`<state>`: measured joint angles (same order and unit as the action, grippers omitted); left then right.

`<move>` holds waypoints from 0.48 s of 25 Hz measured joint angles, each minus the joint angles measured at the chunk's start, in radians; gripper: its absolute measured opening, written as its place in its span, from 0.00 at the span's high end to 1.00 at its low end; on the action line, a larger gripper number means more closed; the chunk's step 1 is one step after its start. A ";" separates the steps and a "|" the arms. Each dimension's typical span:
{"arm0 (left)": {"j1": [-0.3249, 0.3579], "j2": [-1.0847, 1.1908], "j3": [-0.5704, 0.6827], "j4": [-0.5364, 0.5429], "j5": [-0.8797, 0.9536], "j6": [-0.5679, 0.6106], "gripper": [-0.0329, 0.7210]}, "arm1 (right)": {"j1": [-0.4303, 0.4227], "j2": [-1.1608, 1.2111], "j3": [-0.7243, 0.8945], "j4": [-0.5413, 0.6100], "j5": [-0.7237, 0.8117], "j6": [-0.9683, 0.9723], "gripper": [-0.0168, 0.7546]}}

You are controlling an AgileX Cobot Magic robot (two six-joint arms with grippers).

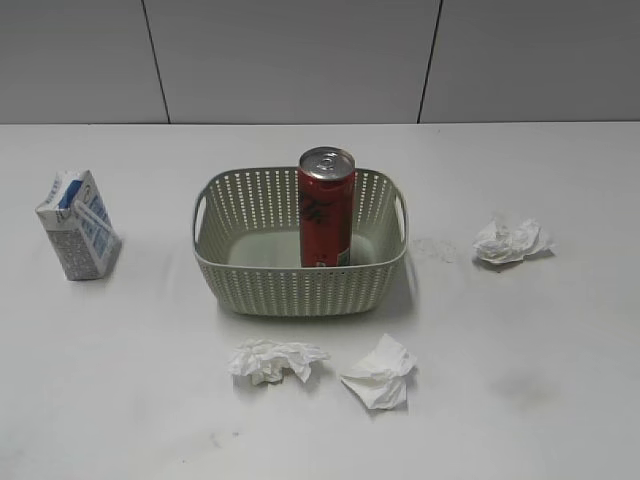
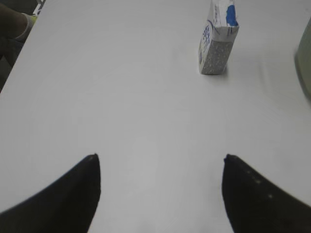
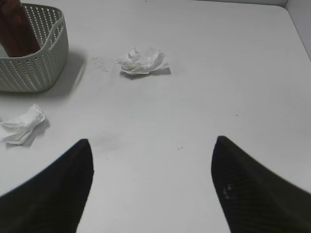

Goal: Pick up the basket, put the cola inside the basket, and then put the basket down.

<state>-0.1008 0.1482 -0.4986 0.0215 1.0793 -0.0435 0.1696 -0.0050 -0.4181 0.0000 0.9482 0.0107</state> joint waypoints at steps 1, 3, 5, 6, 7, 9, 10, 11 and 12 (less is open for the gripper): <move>0.000 -0.026 0.003 0.000 0.000 0.001 0.17 | 0.000 0.000 0.000 0.000 0.000 0.000 0.22; 0.000 -0.074 0.003 0.006 0.002 0.001 0.17 | 0.000 0.000 0.000 0.000 0.000 0.000 0.22; 0.000 -0.126 0.003 0.013 0.003 0.001 0.17 | 0.000 0.000 0.000 0.000 0.000 0.000 0.22; 0.000 -0.143 0.003 0.015 0.006 0.001 0.17 | 0.000 0.000 0.001 0.000 0.000 0.000 0.22; 0.000 -0.149 0.003 0.022 0.007 0.001 0.17 | 0.000 0.000 0.001 0.000 0.000 0.000 0.22; 0.000 -0.153 0.003 0.025 0.009 0.001 0.17 | 0.000 0.000 0.001 0.000 0.000 0.000 0.22; 0.000 -0.153 0.003 0.025 0.009 0.001 0.17 | 0.000 0.000 0.001 0.000 0.000 0.000 0.22; 0.000 -0.153 0.003 0.026 0.009 0.001 0.17 | 0.000 0.000 0.001 0.000 0.000 0.000 0.22; 0.000 -0.154 0.004 0.027 0.009 0.001 0.17 | 0.000 0.000 0.001 0.000 0.000 0.000 0.22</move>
<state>-0.1008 -0.0054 -0.4948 0.0483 1.0881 -0.0420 0.1696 -0.0050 -0.4171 0.0000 0.9482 0.0107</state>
